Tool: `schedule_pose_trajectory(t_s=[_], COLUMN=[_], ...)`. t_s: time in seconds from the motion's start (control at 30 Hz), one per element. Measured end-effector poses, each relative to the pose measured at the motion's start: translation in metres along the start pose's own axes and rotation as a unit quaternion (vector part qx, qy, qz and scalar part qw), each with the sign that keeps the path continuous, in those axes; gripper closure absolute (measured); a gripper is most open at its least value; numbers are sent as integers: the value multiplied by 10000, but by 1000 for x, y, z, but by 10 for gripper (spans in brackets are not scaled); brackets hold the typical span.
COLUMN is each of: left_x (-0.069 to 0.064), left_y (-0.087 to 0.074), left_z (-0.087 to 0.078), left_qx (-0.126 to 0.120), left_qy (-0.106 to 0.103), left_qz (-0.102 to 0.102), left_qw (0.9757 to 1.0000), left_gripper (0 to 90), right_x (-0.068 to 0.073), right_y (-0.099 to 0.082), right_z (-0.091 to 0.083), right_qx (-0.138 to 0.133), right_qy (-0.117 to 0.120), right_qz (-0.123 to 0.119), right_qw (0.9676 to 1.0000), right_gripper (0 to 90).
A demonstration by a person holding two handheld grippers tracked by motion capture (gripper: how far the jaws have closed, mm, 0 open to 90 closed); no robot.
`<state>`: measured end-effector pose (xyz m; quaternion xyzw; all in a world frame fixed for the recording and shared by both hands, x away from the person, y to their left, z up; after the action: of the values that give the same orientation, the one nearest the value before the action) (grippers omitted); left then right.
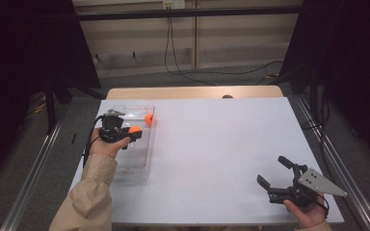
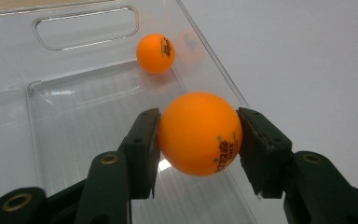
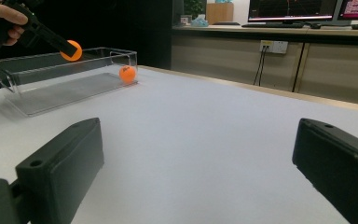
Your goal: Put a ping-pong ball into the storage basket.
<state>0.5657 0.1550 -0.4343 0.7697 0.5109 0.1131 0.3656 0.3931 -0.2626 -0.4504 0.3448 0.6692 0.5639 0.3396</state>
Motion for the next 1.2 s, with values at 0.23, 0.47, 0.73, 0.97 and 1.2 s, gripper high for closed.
schedule_pose_trajectory(t_s=[0.23,0.47,0.73,0.97,1.2], left_x=[5,5,8,11,11], left_y=[-4,-6,-7,-10,-10], left_z=[2,4,5,6,7], left_qx=[-16,-12,-19,24,5], left_qy=[97,86,134,174,172], left_qz=[-59,-43,-113,-66,-114], left_qw=[9999,10000,9998,9998,9998], left_gripper=[511,511,510,510,510], right_x=[1,-1,-1,-1,-1], right_y=[0,0,0,0,-1], right_z=[1,-1,1,0,0], right_qx=[8,-8,1,-11,0], right_qy=[27,-9,-7,-8,-10], right_qz=[-20,6,-5,1,-9], right_qw=[10000,10000,10000,10000,10000], right_gripper=[13,13,13,13,13])
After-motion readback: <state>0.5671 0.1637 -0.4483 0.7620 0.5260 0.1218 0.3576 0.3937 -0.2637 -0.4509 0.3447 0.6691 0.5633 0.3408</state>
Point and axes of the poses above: each handheld gripper's, and its own axes: z roughly forward along the jaws, y roughly out of its top, x roughly to its left, the point moved 9 cm from there along z, roughly forward along the jaws, and after that the axes turned 6 degrees about -z, right-handed, at the moved point
